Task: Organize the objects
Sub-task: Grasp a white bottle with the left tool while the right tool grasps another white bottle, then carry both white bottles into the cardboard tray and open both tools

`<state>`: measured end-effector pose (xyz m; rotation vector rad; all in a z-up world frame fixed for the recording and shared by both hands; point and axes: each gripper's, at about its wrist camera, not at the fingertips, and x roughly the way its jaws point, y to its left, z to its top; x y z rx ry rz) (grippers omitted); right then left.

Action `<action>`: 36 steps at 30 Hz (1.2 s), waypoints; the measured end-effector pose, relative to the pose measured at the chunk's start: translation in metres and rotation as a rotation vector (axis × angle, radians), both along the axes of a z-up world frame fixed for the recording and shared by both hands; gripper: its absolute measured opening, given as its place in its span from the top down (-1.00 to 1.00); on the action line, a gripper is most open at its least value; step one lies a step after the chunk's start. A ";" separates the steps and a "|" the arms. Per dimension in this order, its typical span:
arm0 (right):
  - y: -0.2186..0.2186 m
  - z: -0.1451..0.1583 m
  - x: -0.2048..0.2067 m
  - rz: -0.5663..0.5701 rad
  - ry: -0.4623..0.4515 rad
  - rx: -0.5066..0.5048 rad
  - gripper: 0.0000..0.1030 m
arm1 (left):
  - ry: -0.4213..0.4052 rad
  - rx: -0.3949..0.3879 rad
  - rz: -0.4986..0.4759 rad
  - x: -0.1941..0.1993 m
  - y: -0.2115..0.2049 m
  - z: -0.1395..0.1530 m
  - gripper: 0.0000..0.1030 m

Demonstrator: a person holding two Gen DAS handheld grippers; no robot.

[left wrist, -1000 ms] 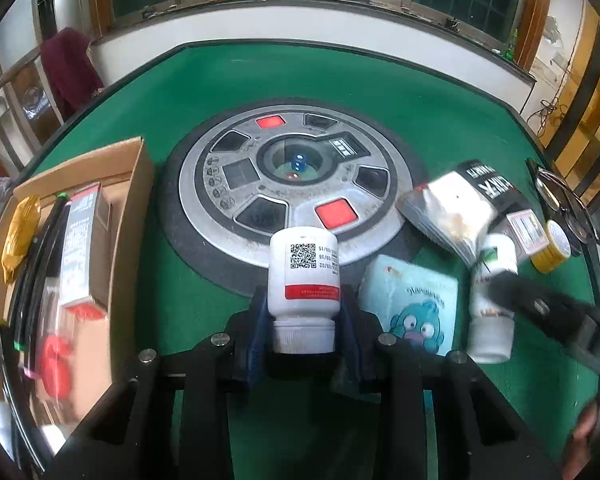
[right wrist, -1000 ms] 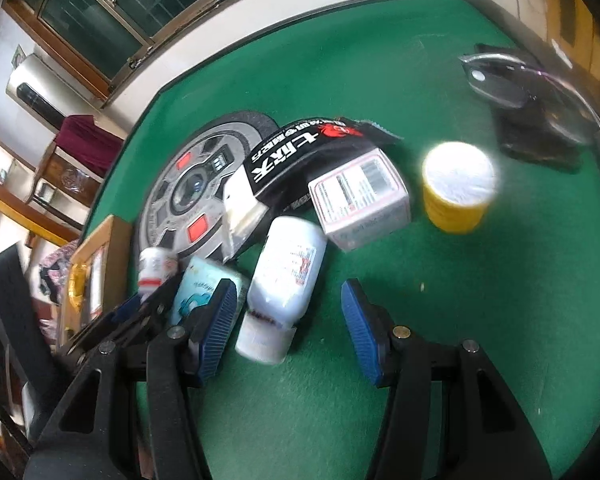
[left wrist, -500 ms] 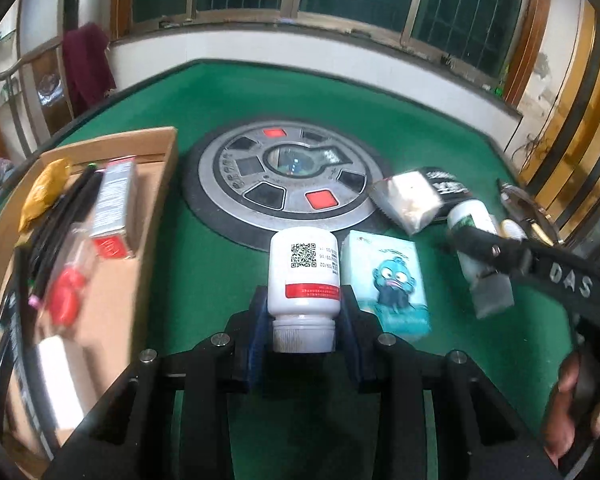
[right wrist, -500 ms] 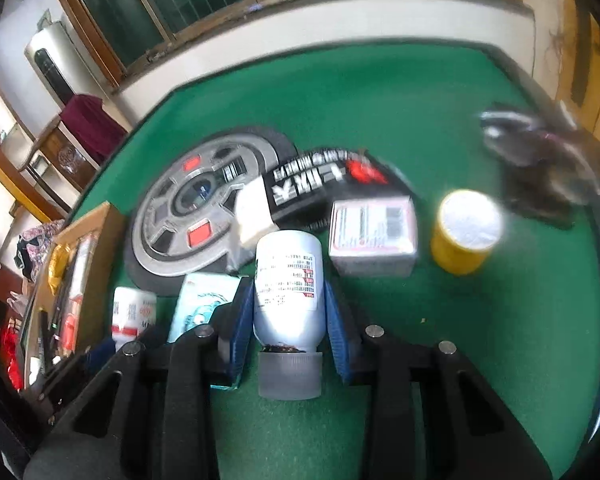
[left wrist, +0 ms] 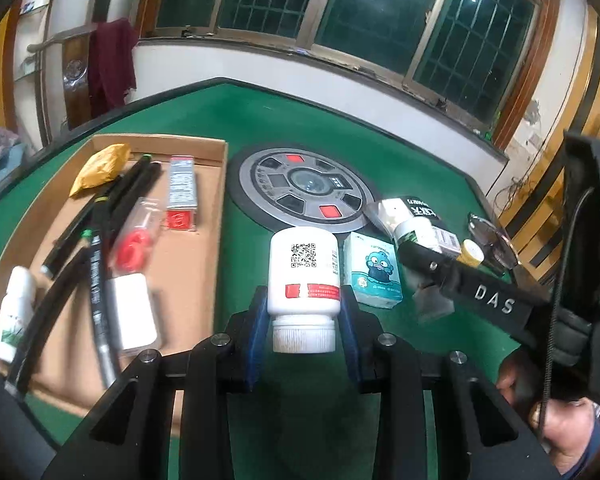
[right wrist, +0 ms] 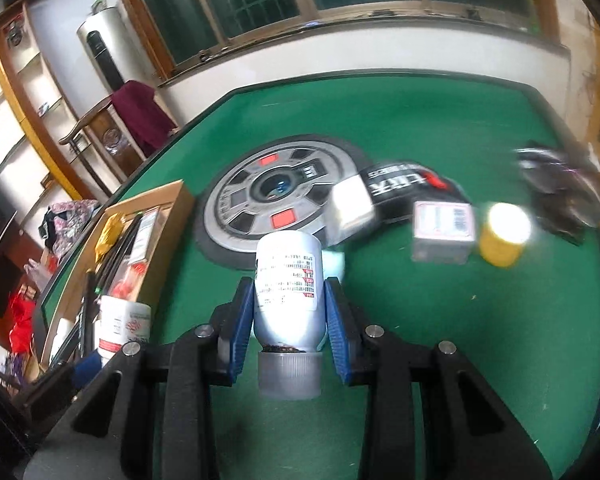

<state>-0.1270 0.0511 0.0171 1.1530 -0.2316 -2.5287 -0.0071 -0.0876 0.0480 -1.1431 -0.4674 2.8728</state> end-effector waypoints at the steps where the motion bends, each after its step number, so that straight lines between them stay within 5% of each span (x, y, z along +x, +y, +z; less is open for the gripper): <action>1: -0.002 0.000 0.001 0.007 0.002 0.002 0.39 | 0.003 0.009 0.006 0.002 -0.004 0.001 0.43; 20: -0.053 0.016 0.027 0.076 0.050 0.025 0.38 | 0.095 0.055 0.124 0.039 -0.083 0.021 0.43; 36: -0.142 0.007 0.019 0.190 -0.005 0.002 0.38 | 0.075 0.054 0.247 0.042 -0.138 0.003 0.43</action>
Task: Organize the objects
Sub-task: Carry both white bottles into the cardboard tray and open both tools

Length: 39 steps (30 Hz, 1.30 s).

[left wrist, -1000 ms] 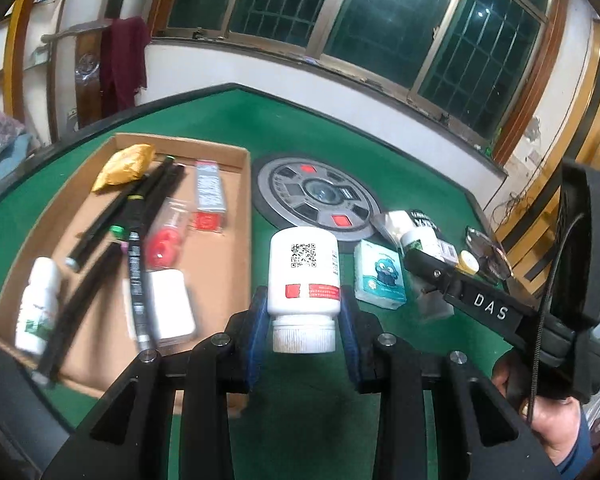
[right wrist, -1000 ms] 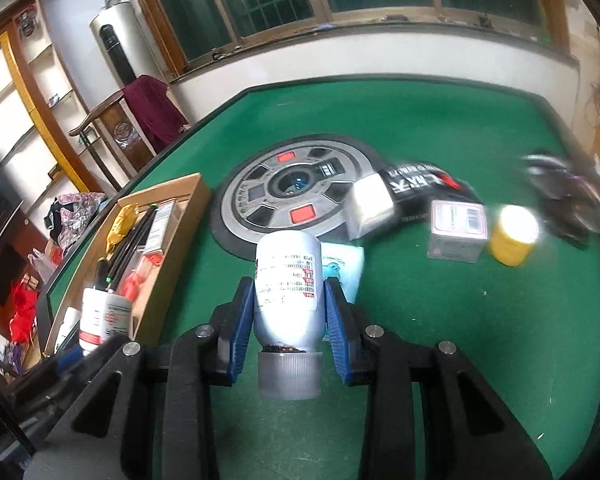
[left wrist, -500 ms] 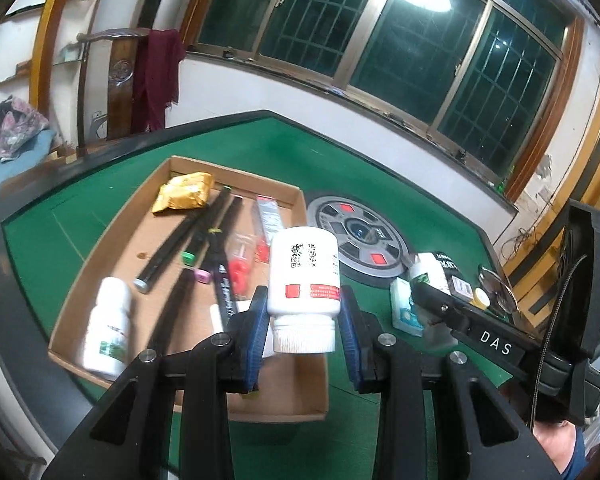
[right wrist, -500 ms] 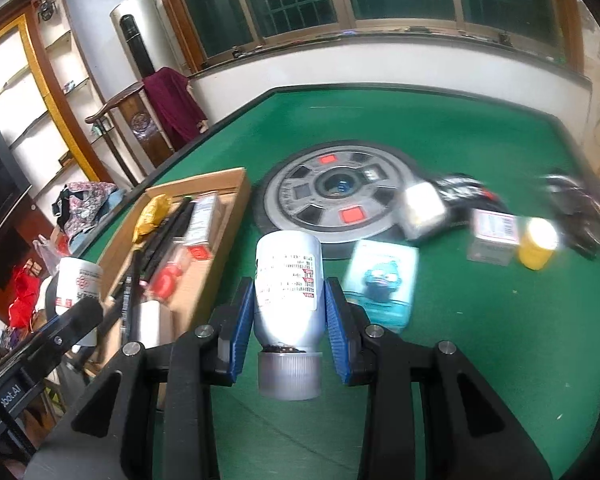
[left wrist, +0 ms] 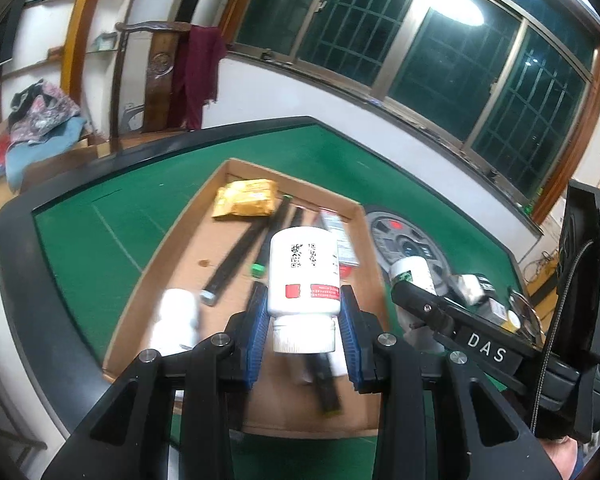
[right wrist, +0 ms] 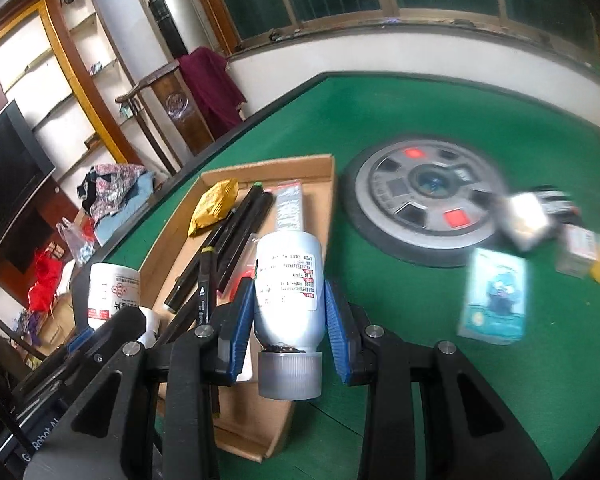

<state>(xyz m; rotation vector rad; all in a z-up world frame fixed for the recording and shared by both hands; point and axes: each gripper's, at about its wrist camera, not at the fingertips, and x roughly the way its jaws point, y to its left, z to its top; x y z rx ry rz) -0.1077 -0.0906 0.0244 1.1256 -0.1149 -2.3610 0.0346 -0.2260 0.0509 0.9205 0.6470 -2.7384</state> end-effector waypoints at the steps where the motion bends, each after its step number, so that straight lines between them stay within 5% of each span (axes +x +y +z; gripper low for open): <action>1: -0.003 -0.002 -0.001 0.003 -0.005 0.004 0.38 | -0.006 -0.002 0.006 -0.001 -0.002 -0.003 0.43; 25: -0.043 -0.041 -0.019 0.049 -0.085 0.089 0.38 | -0.083 0.018 0.040 -0.011 -0.019 -0.041 0.43; 39: -0.046 -0.041 -0.012 0.076 -0.033 0.115 0.38 | -0.094 0.007 0.053 -0.010 -0.017 -0.045 0.43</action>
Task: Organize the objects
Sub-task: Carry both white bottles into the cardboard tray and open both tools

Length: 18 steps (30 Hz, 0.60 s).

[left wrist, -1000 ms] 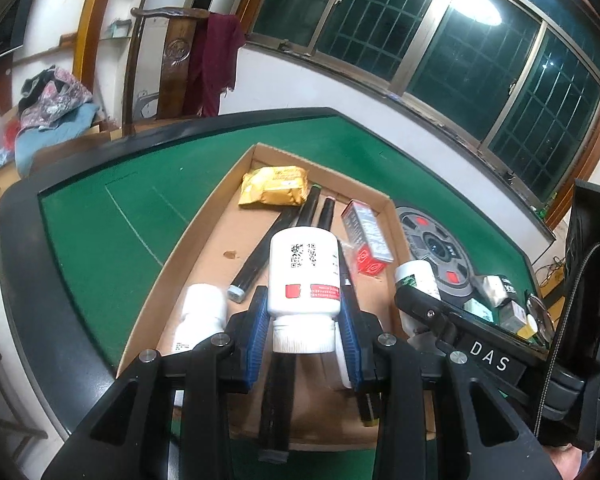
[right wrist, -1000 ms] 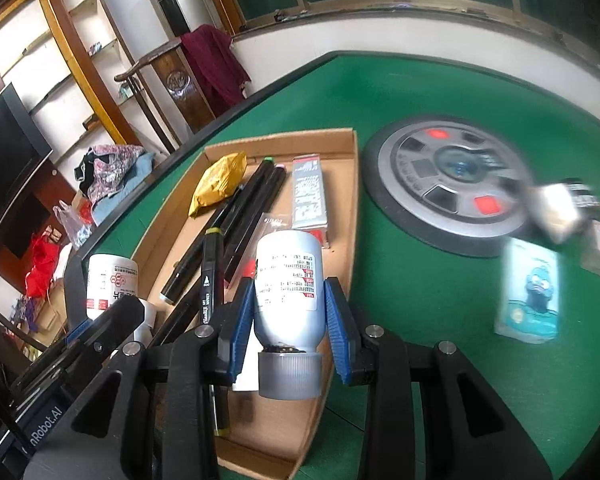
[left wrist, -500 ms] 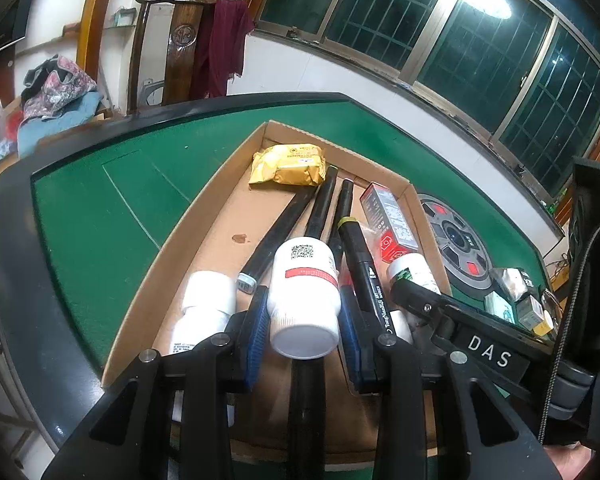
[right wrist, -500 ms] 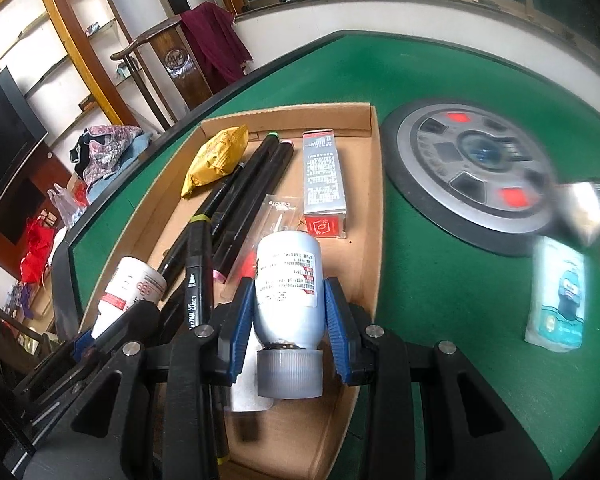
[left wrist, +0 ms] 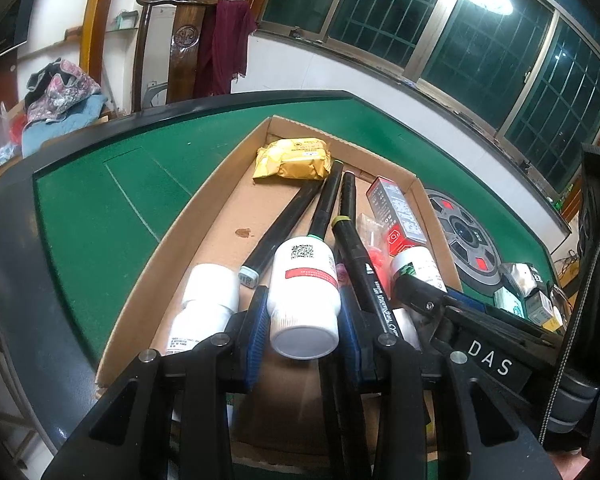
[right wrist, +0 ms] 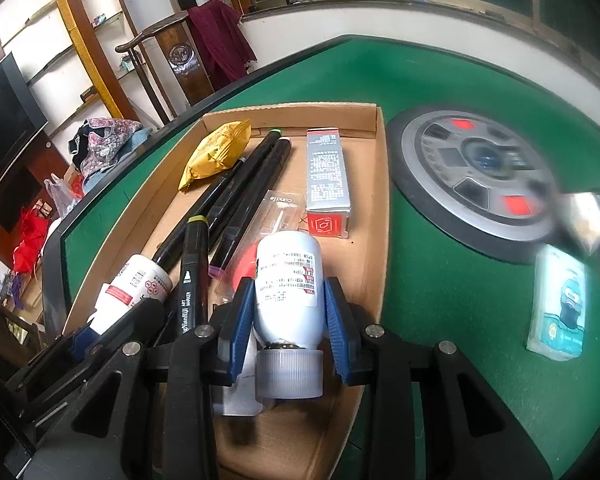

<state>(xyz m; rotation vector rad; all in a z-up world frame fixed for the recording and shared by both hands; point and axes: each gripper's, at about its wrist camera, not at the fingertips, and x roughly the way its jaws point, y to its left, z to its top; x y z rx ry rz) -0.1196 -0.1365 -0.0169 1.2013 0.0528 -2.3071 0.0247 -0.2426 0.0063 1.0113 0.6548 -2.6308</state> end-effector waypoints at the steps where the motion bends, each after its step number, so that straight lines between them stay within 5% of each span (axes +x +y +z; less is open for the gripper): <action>1: 0.000 0.000 0.000 0.002 0.000 -0.001 0.38 | 0.003 0.002 0.006 0.001 0.000 0.000 0.43; 18: -0.002 0.004 0.007 0.044 0.011 -0.002 0.33 | 0.019 -0.014 0.037 0.013 0.001 0.020 0.30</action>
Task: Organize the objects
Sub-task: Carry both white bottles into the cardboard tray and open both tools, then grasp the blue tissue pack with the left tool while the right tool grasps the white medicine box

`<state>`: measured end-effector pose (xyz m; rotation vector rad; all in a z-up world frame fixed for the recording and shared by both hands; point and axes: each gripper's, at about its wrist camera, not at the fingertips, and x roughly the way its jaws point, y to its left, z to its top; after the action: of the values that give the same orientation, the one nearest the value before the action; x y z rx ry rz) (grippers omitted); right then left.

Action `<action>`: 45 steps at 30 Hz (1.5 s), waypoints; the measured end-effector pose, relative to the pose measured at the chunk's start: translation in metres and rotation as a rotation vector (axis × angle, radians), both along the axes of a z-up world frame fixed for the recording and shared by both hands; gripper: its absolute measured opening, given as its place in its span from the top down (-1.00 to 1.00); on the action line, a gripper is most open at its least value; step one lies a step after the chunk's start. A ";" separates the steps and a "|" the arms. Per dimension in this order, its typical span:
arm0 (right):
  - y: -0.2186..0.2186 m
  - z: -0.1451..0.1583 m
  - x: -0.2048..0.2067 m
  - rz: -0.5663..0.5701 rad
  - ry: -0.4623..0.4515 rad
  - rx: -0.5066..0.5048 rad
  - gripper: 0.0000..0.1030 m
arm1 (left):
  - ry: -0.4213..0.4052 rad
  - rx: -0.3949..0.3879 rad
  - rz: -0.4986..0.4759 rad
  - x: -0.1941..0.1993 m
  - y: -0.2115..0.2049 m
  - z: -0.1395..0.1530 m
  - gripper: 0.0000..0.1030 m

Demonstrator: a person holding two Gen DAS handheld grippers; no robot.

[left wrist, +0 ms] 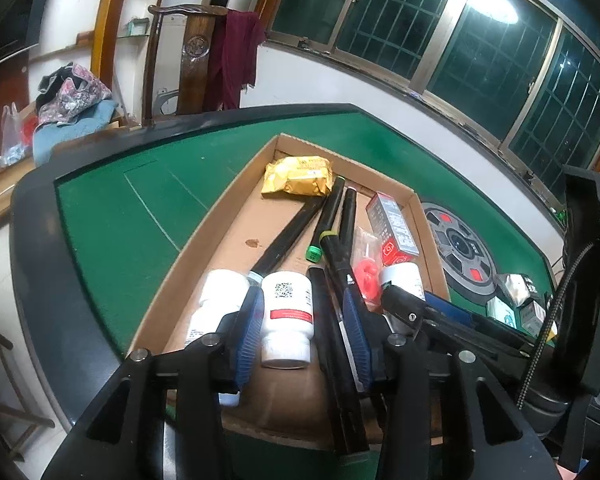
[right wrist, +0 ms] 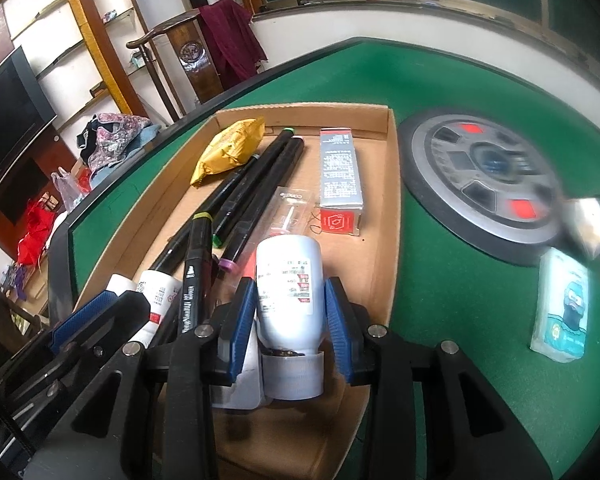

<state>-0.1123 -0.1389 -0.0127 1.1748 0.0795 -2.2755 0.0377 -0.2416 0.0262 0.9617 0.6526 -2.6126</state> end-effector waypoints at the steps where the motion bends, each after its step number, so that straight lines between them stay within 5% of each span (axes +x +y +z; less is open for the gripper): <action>1: 0.000 0.002 0.001 0.002 0.006 -0.001 0.31 | 0.003 0.003 0.002 0.001 -0.001 0.001 0.29; 25: 0.033 0.057 0.016 -0.028 0.087 -0.165 0.09 | 0.047 -0.033 0.007 0.016 0.015 0.032 0.28; 34: 0.082 0.049 0.002 -0.121 0.039 -0.153 0.09 | 0.026 -0.059 -0.074 0.009 0.043 0.037 0.27; 38: 0.111 0.042 -0.004 -0.164 0.017 -0.139 0.09 | 0.028 -0.083 -0.111 0.008 0.060 0.040 -0.02; 45: 0.196 0.033 -0.022 -0.308 -0.023 -0.122 0.10 | 0.011 -0.095 -0.230 -0.005 0.096 0.040 -0.03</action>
<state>-0.1340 0.0568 0.0207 1.2172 -0.2629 -2.4889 0.0328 -0.1451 0.0657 1.0489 0.4381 -2.8204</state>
